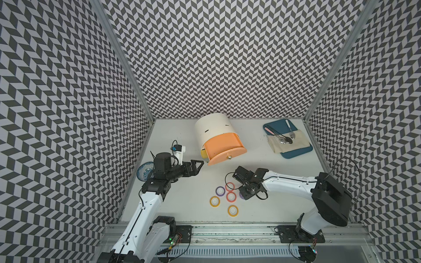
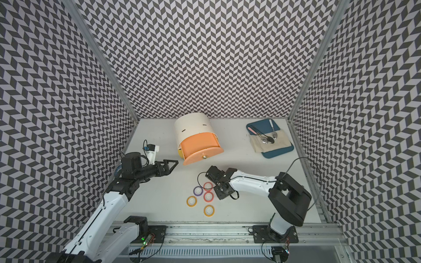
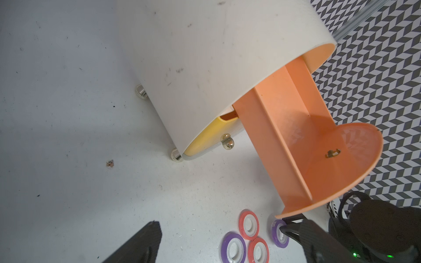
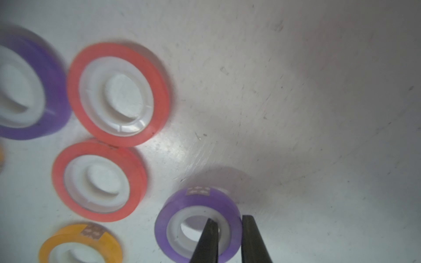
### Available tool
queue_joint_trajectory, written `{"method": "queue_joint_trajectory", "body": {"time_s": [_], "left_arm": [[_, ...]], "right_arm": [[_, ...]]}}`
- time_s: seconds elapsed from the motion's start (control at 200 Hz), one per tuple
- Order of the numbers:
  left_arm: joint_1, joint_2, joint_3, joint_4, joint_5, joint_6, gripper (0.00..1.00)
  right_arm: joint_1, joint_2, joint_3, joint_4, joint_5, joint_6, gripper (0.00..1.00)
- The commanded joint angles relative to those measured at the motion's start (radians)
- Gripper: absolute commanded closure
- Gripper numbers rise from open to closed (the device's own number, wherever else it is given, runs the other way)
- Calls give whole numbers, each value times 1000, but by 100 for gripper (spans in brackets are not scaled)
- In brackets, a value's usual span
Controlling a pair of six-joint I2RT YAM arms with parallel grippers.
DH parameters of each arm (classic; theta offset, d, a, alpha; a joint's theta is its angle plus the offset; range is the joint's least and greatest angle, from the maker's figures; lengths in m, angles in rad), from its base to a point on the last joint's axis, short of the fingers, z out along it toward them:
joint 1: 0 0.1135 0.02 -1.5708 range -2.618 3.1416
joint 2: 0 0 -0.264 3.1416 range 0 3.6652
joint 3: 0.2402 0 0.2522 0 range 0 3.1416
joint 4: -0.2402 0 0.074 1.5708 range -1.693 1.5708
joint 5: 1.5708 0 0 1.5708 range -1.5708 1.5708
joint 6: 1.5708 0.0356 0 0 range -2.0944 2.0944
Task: Place the transparent tape into the drawer according to color
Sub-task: Pick up the tape at the center of the board, then place the tape in the drawer.
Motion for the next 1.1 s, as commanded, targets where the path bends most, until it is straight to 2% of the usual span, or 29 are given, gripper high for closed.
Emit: {"method": "queue_joint_trajectory", "body": {"time_s": [0.0, 0.245, 0.556, 0.826, 1.092], "left_arm": [[4, -21, -6, 7, -5, -3, 0], [4, -31, -1, 4, -8, -2, 0], [4, -47, 0, 4, -8, -6, 0], [2, -61, 7, -19, -13, -21, 0], [-33, -97, -4, -57, -49, -78, 0]], "right_arm": [[0, -68, 30, -10, 7, 32, 100], [-12, -162, 99, -83, 32, 42, 100], [-29, -249, 307, -148, 91, 33, 100], [-72, -220, 520, -125, 128, -34, 100], [-138, -89, 699, -86, 130, -101, 100]]}}
